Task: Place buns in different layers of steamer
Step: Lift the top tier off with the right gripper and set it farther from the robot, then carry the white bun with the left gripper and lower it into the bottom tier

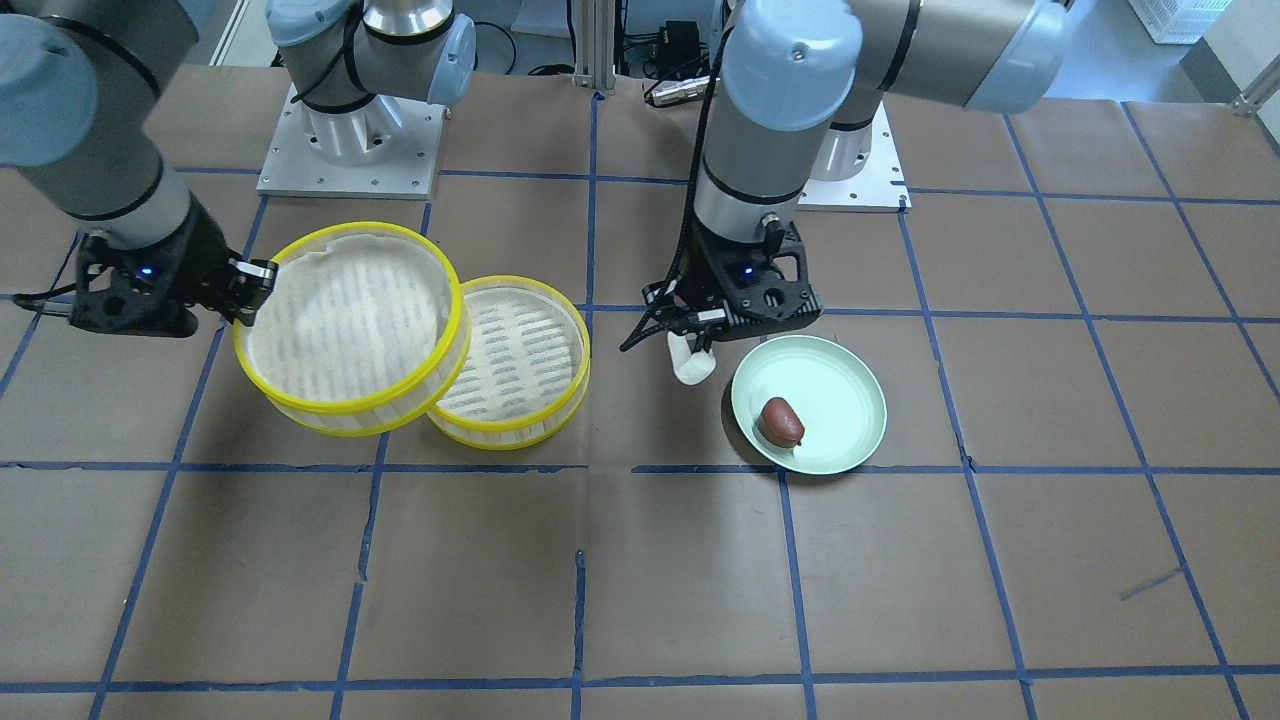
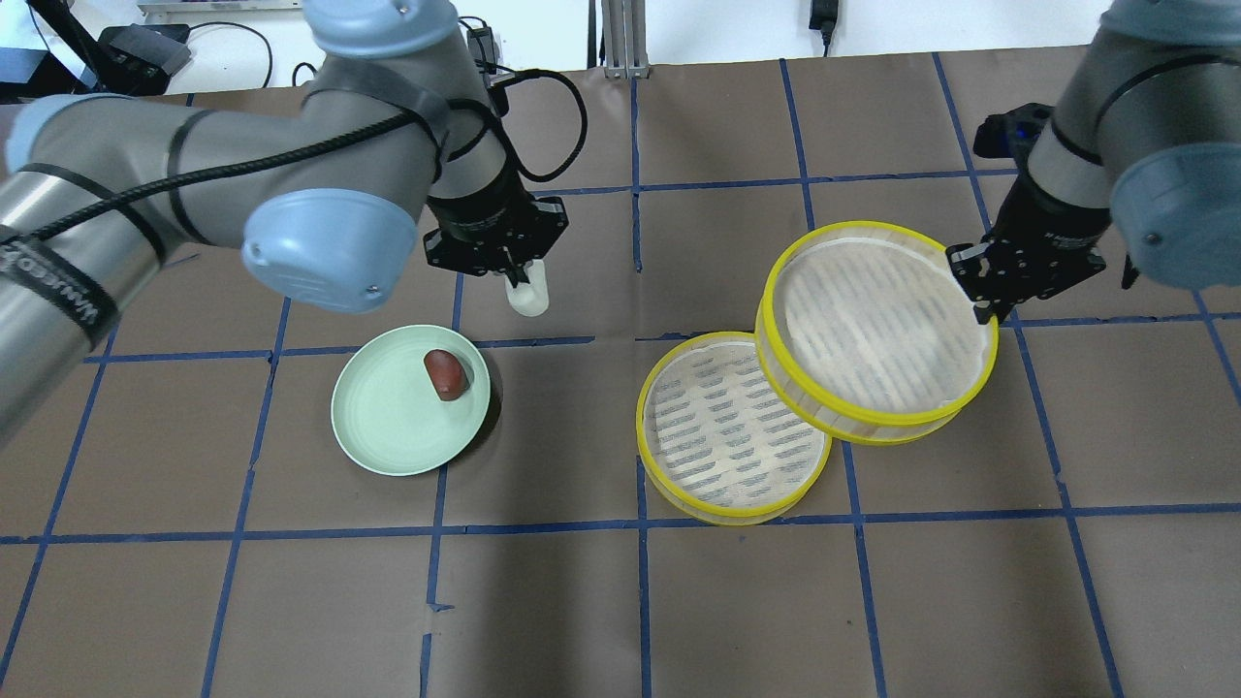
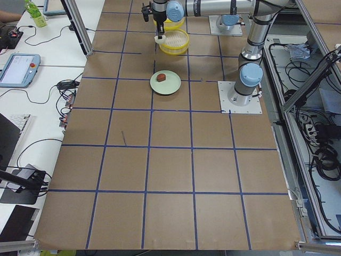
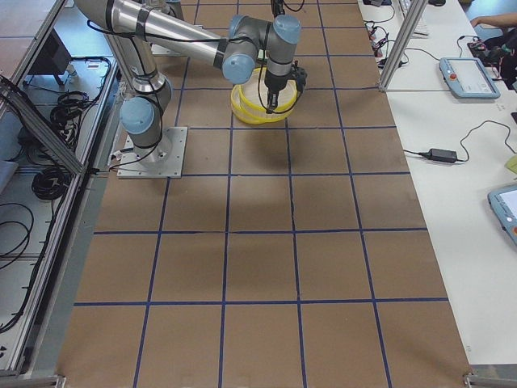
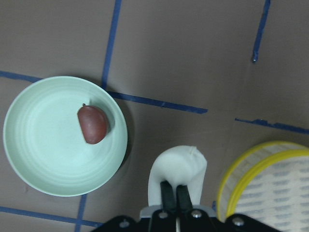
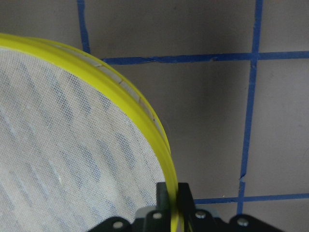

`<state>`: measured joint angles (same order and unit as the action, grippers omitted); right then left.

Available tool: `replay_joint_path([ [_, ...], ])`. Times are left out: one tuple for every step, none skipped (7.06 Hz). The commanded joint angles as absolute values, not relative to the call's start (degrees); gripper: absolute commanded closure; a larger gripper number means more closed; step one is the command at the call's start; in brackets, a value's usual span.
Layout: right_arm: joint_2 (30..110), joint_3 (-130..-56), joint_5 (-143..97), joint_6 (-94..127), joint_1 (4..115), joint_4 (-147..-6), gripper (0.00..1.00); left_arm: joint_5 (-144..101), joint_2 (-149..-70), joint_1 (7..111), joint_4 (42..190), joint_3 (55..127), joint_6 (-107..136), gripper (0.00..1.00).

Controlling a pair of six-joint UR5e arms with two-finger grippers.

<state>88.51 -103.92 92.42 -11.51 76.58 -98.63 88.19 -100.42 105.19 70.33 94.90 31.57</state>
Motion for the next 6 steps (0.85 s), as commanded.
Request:
replay_joint_path([
  [88.42,-102.83,93.25,-14.41,72.60,-96.77,0.92,88.16,-105.19,111.42,63.30,95.01,50.00,0.99],
  [88.33,-102.92,93.95,-14.33,72.42,-96.85,0.97,88.15,-106.16,113.19,63.11,95.01,55.67,0.99],
  [88.42,-103.01,93.96,-14.33,72.33,-96.86,0.98,87.81,-106.78,114.94,62.76,95.01,60.68,0.98],
  [88.33,-103.01,93.87,-14.24,72.42,-96.94,0.98,84.58,-108.88,116.35,60.75,95.01,64.13,0.96],
  [88.42,-103.01,93.95,-14.33,72.42,-96.86,0.98,83.94,-111.16,118.19,57.08,95.01,68.51,0.61],
  [88.42,-103.01,94.04,-13.89,72.33,-96.51,0.99,84.28,-112.05,119.69,56.35,95.10,71.34,0.08],
])
